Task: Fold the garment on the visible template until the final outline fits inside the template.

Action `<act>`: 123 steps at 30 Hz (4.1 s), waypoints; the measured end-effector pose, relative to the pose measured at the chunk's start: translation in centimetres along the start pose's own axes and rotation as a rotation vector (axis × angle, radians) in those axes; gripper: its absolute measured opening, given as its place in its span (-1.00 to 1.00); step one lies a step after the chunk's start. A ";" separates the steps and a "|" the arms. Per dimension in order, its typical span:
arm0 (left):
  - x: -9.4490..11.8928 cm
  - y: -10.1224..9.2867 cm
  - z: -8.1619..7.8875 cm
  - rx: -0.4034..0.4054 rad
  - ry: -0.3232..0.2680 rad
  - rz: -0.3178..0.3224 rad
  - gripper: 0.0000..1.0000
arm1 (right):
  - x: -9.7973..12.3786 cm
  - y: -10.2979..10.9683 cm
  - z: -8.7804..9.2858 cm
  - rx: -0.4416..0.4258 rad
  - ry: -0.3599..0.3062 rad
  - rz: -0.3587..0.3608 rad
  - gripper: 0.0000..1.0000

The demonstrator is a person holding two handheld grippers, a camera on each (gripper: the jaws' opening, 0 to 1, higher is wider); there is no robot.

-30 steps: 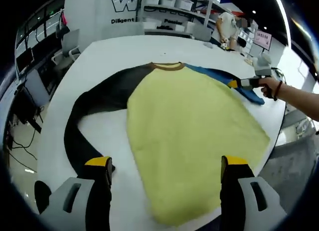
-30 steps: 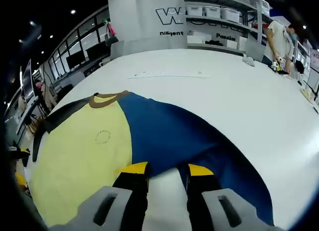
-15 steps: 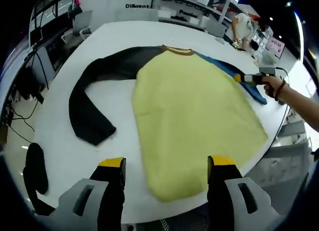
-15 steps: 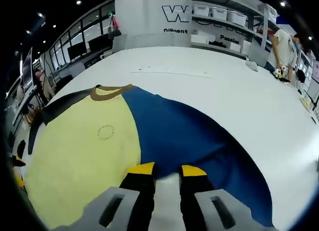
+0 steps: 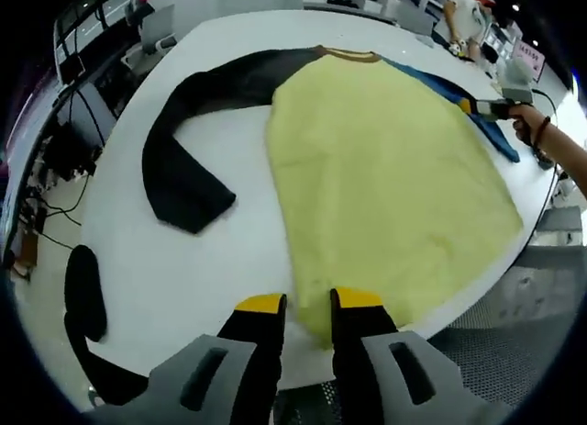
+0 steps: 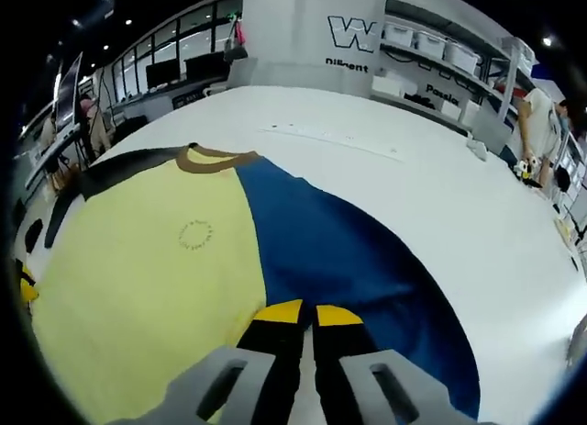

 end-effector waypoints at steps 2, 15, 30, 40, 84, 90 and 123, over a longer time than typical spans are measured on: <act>-0.2 -0.3 -0.2 -0.004 -0.001 0.016 -0.77 | 0.0 -0.1 -0.1 0.025 -0.001 0.005 -1.00; 0.0 -0.2 0.0 -0.003 0.005 0.010 -0.77 | -0.7 -0.8 -0.2 0.042 0.000 0.015 -1.00; 0.7 0.3 0.8 -0.067 0.063 0.008 -0.68 | -0.9 -0.9 -0.2 -0.015 0.005 -0.021 -1.00; 1.5 0.3 1.9 -0.138 0.147 0.000 -0.62 | -0.9 -0.9 -0.3 -0.060 0.013 -0.043 -1.00; 4.9 -3.2 -5.2 -0.054 -0.351 0.204 0.98 | 7.2 -7.1 4.5 -0.271 -0.114 0.046 0.38; 5.4 -3.3 -5.5 -0.080 -0.362 0.206 0.98 | 8.1 -8.0 6.5 -0.250 -0.089 0.083 0.23; 7.0 -4.7 -5.6 -0.152 -0.407 0.252 0.82 | 10.3 -9.4 10.9 -0.141 -0.006 0.099 -1.00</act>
Point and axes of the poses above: the point that each gripper's makers call its tool centre point, and the gripper's own axes: x roughly backward along the fingers, y roughly to its left, z roughly out of its underside, the point moved 4 cm from there along x, roughly backward along the fingers, and after that the axes turned 4 degrees about z, right-handed, at the moved point
